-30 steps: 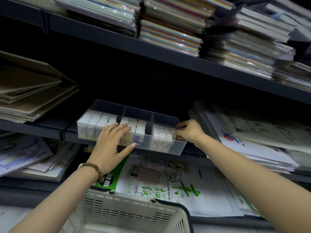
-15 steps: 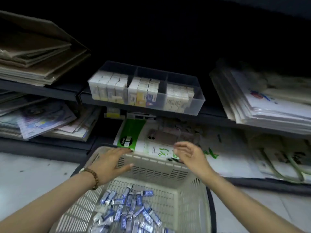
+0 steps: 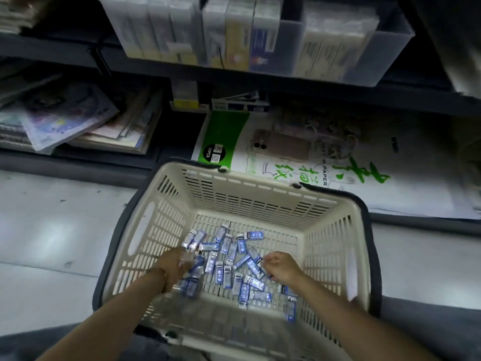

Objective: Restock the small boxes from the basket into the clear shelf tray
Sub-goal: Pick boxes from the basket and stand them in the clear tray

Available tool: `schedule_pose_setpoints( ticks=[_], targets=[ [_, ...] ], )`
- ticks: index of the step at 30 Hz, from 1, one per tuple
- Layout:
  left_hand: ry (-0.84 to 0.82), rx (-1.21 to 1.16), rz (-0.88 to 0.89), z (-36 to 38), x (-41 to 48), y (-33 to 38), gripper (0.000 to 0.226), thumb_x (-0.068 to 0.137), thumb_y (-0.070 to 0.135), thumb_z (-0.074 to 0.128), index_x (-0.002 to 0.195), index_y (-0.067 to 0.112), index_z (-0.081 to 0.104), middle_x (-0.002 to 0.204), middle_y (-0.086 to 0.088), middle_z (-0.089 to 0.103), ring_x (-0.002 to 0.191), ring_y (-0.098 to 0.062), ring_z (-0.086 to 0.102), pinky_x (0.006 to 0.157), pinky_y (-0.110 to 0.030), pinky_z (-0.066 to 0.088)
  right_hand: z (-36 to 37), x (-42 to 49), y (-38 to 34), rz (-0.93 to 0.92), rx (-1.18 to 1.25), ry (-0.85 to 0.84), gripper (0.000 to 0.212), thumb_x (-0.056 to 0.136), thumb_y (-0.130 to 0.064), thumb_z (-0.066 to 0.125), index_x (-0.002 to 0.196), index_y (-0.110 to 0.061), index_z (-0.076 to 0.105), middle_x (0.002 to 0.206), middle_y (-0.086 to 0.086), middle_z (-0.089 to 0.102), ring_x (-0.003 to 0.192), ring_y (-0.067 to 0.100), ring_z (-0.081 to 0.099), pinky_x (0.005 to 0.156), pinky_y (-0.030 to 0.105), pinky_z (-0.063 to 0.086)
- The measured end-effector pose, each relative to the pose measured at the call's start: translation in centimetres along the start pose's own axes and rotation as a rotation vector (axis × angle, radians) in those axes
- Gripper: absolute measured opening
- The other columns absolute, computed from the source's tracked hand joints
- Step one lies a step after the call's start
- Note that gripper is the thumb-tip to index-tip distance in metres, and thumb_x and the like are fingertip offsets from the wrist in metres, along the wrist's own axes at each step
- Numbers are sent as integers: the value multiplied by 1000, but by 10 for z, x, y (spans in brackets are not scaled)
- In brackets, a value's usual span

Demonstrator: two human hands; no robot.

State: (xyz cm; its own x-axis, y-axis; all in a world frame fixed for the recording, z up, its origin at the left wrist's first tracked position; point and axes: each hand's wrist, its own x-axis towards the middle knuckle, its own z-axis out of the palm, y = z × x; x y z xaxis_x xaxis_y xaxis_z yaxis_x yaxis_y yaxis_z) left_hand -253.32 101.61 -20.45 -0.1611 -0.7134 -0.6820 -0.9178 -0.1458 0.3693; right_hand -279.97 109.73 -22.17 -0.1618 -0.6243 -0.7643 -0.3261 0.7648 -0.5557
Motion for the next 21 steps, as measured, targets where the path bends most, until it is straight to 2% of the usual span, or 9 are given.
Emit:
schedule_pose_setpoints(
  ticks=[3, 5, 8, 10, 12, 14, 16, 18, 21],
  targets=[
    [-107, 263, 44, -5, 12, 8, 41, 94, 29, 47, 130, 10, 52, 131, -14, 54, 118, -28, 53, 98, -32, 43, 0, 7, 5, 14, 47, 27, 19, 90, -21, 62, 103, -7, 65, 91, 0, 64, 89, 18, 62, 82, 32, 50],
    [-88, 487, 73, -7, 19, 12, 40, 95, 34, 44, 129, 16, 52, 131, -9, 55, 118, -25, 54, 97, -32, 43, 0, 11, 10, 21, 65, 42, 15, 89, -23, 63, 100, -11, 65, 95, 1, 64, 95, 21, 63, 84, 37, 51],
    [-34, 647, 95, -5, 26, 11, 42, 93, 41, 47, 128, 19, 51, 130, -5, 55, 119, -22, 53, 96, -33, 43, 3, 13, 16, 37, 51, 45, 13, 88, -19, 64, 98, -11, 65, 91, 2, 64, 84, 18, 62, 84, 38, 52],
    [-27, 642, 80, -5, 28, 11, 41, 92, 40, 49, 127, 18, 51, 127, -6, 56, 117, -23, 54, 95, -34, 43, 6, 13, 16, 43, 52, 53, 17, 88, -17, 64, 102, -7, 65, 90, 4, 66, 75, 13, 61, 76, 32, 52],
    [18, 451, 50, -5, 27, 15, 29, 94, 30, 48, 116, 13, 52, 115, -10, 61, 107, -27, 58, 88, -33, 44, 11, 13, 14, 3, 17, 44, 19, 89, -16, 63, 105, -7, 64, 99, 7, 68, 76, 12, 61, 70, 23, 48],
    [111, 84, 50, -7, 22, 21, 12, 94, 21, 49, 100, 11, 51, 96, -11, 62, 91, -26, 58, 79, -33, 45, 18, 13, 5, -76, -41, 10, 21, 89, -16, 62, 108, -7, 64, 106, 9, 68, 87, 15, 63, 73, 20, 47],
    [211, -225, 112, -21, 14, 37, 17, 92, 22, 55, 99, 9, 48, 93, -4, 61, 86, -21, 58, 78, -32, 49, 32, 12, -12, -161, -25, -69, 25, 90, -15, 62, 112, -5, 64, 110, 13, 67, 93, 17, 62, 81, 24, 49],
    [300, -515, 163, -45, -3, 55, 21, 89, 24, 59, 100, 11, 47, 90, 3, 60, 79, -10, 60, 69, -22, 51, 56, 12, -29, -210, -31, -181, 32, 90, -18, 63, 117, -2, 62, 117, 14, 65, 99, 16, 60, 86, 25, 47],
    [480, -893, 210, -82, -38, 66, 27, 86, 25, 61, 103, 5, 54, 87, -3, 63, 72, -8, 63, 60, -16, 54, 98, 15, -48, -215, -153, -296, 32, 90, -23, 63, 116, -5, 63, 118, 12, 61, 107, 20, 56, 89, 27, 42]
  ],
)
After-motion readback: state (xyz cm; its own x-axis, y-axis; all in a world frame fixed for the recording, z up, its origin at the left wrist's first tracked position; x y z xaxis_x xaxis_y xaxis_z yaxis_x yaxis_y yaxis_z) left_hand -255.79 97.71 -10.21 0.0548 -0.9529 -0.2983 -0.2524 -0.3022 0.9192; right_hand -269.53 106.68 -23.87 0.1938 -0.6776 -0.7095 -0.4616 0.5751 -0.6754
